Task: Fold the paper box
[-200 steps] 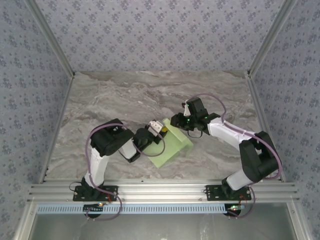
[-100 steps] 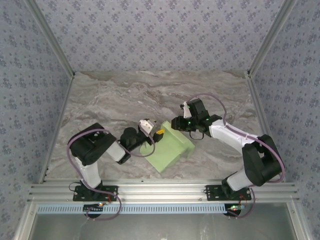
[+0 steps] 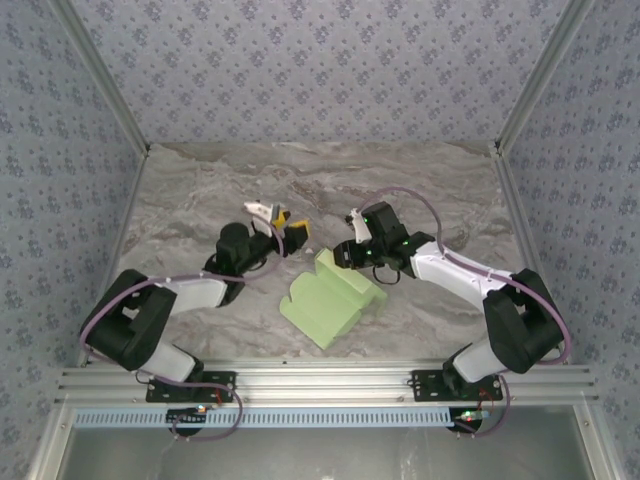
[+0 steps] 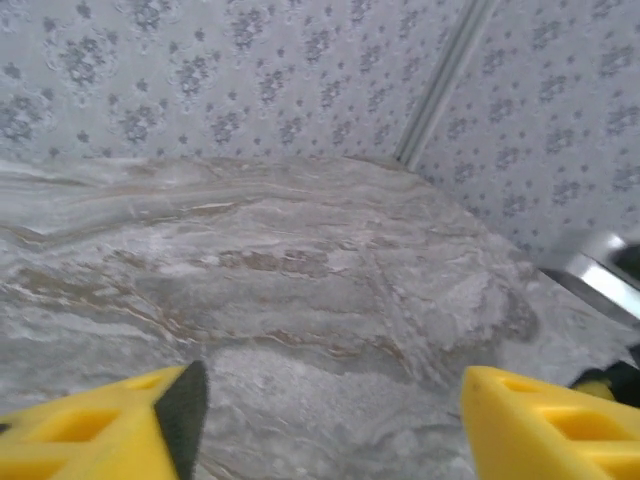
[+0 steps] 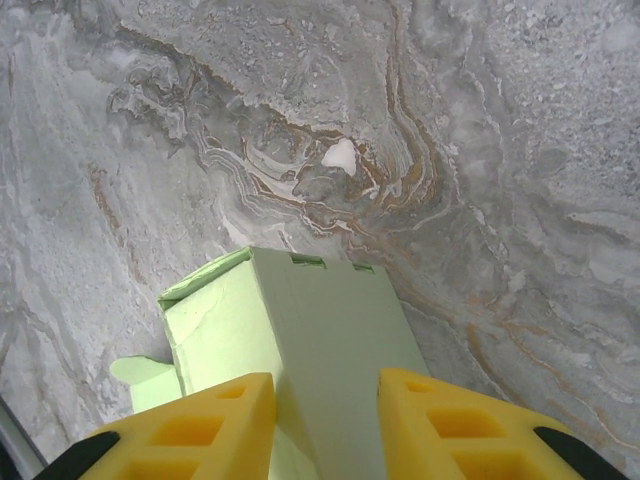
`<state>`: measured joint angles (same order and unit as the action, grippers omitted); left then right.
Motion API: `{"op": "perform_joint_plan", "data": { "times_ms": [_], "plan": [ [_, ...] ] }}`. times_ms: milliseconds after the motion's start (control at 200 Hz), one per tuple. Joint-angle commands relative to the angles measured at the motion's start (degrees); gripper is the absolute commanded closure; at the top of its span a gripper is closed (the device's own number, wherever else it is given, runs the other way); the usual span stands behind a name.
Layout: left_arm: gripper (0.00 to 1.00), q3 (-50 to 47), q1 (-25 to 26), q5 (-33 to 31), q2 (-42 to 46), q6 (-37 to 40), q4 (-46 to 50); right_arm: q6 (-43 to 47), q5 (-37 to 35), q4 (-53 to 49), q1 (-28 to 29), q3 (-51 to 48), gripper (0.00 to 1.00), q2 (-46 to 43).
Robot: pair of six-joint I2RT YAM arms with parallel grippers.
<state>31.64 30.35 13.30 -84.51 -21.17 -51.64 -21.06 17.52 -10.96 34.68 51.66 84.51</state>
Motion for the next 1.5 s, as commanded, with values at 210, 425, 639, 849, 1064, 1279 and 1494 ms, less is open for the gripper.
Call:
{"op": "perform_joint_plan", "data": {
  "times_ms": [210, 425, 639, 849, 1064, 1279, 1494],
  "plan": [
    [0.35, 2.46, 0.67, 5.03, -1.2, -10.78, 19.0, 3.41, -2.9, -3.64, 0.8, 1.78, 0.66, 2.07],
    [0.44, 6.24, 3.68, 6.57, -5.55, -10.19, 22.47, 3.92, -2.72, -3.42, 0.77, 2.49, 0.66, 2.98],
    [0.52, 6.79, 3.82, 7.72, -8.25, -11.7, 21.49, 4.12, -2.29, -3.26, 0.83, 2.48, 0.66, 3.29],
    [0.55, 6.66, 3.99, 8.31, -8.42, -11.89, 22.0, 4.57, -1.17, -2.53, 0.82, 2.7, 0.66, 3.68],
    [0.58, 7.17, 5.67, 9.62, -10.21, -12.92, 20.82, 4.7, -0.39, -0.85, 1.07, 2.93, 0.66, 4.5],
    [0.47, 0.28, 2.75, 11.63, -6.37, -8.55, 8.84, 11.61, 0.59, -0.06, 1.52, 2.58, 0.67, 4.52],
    [0.01, -1.67, 0.14, 12.78, 3.56, 10.93, 9.26, 22.44, 0.08, -2.94, 2.49, 3.86, 0.69, 4.69]
  ]
}}
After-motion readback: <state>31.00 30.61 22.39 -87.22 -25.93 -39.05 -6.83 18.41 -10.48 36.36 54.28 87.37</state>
